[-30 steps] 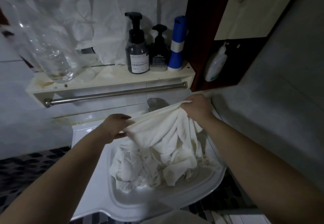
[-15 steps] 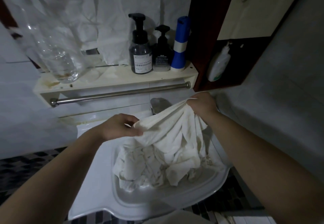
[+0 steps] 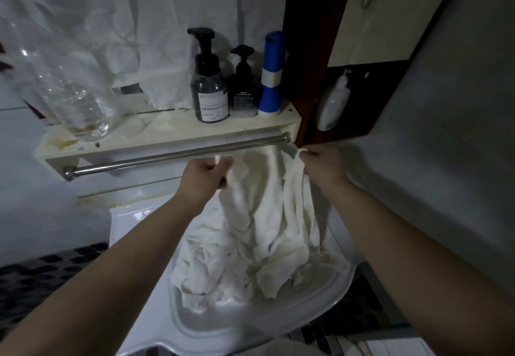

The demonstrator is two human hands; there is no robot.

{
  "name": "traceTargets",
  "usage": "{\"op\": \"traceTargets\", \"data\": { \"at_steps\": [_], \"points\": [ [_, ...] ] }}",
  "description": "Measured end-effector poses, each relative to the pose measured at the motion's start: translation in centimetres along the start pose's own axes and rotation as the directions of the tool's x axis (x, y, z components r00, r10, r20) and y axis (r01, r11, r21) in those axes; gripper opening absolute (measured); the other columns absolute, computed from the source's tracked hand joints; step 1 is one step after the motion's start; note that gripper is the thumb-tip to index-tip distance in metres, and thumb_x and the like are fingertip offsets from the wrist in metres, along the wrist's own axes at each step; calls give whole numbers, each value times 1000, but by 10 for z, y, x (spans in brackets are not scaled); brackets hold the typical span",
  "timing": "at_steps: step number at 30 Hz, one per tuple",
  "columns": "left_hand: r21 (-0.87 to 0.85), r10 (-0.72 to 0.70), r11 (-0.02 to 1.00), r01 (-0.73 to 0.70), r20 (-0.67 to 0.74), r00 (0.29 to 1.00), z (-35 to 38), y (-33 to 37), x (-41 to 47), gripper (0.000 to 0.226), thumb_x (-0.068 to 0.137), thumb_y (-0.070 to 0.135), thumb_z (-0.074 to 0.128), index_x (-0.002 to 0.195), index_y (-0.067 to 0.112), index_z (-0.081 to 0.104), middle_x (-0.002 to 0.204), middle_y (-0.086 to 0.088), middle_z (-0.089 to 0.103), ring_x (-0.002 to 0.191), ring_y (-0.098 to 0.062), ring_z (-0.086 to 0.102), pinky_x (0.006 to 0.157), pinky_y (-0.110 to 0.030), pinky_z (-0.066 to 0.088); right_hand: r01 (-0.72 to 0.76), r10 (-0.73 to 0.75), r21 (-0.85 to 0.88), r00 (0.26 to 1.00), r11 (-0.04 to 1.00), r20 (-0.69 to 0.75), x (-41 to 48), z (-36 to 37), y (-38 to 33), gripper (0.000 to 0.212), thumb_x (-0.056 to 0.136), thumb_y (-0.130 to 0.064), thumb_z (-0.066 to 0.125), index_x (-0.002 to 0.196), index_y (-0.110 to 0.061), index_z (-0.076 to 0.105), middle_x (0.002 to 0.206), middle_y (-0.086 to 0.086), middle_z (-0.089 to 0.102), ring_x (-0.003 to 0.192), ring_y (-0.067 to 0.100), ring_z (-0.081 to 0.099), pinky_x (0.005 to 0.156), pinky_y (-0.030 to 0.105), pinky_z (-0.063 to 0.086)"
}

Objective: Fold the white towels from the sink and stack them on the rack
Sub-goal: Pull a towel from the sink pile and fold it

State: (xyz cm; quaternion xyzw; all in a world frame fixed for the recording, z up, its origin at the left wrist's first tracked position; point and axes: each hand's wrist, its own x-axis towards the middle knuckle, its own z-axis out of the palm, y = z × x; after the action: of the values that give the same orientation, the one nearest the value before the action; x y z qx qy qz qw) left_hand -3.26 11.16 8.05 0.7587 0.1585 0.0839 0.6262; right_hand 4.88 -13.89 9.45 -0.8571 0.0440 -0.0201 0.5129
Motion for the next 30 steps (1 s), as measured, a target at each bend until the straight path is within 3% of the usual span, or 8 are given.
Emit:
{"op": "traceTargets", "data": {
  "at_steps": [4,10,15,18,22,25,27,30],
  "points": [
    [-167,-72,984,60,-62,995,39,20,1,37,84,31,80,59,15,59,50,-1,57,46,-11,56,54,-26,52,117,-117,51,993,992,7,-15,-10,-11,14,88,-21,64,93,-24,76,71,-11,73,60,5,70,55,18,53],
    [-96,34,995,-19,156,987,92,28,-16,39,88,28,75,51,23,64,50,3,57,48,-11,52,54,-26,46,74,-82,137,995,988,51,-35,-19,-10,23,91,-12,70,113,-10,73,98,3,75,64,8,71,59,19,55],
    [-1,105,994,-107,199,974,113,26,-28,23,92,26,69,71,30,76,64,-2,72,63,-20,69,76,-50,61,96,-102,103,993,990,59,-49,-21,-7,30,90,-8,70,120,-2,70,110,14,74,92,22,72,85,36,60],
    [68,130,987,-145,193,973,116,26,-32,41,95,25,65,64,52,73,69,6,74,71,-20,73,77,-49,61,100,-104,72,993,992,55,-52,-24,-4,28,91,-8,68,119,-3,71,111,13,74,101,23,71,94,42,56],
    [20,39,999,-45,228,973,122,30,-34,47,96,18,60,63,48,74,75,6,76,80,-19,74,72,-36,62,145,-146,12,988,989,56,-57,-25,-2,29,92,-11,68,120,-6,71,112,8,74,94,6,70,83,10,52],
    [-65,-122,986,153,343,931,123,34,-36,40,94,6,53,81,35,77,80,11,76,87,-9,71,61,-22,58,155,-159,51,984,987,79,-57,-25,3,31,87,-7,71,117,0,70,106,6,75,90,-2,67,67,7,47],
    [-10,-113,992,128,414,903,117,31,-34,49,93,-1,47,88,39,75,79,17,74,77,1,68,61,-19,56,118,-124,78,988,990,90,-56,-25,6,39,85,-10,76,124,-8,68,101,-9,69,89,-5,66,68,-3,42],
    [64,-29,998,-2,476,879,106,27,-32,52,94,-8,42,112,29,73,91,18,71,77,7,65,63,-11,53,95,-105,107,990,990,93,-52,-28,10,33,86,-7,73,118,-12,71,88,-21,65,81,-8,66,67,2,47]
  ]
}}
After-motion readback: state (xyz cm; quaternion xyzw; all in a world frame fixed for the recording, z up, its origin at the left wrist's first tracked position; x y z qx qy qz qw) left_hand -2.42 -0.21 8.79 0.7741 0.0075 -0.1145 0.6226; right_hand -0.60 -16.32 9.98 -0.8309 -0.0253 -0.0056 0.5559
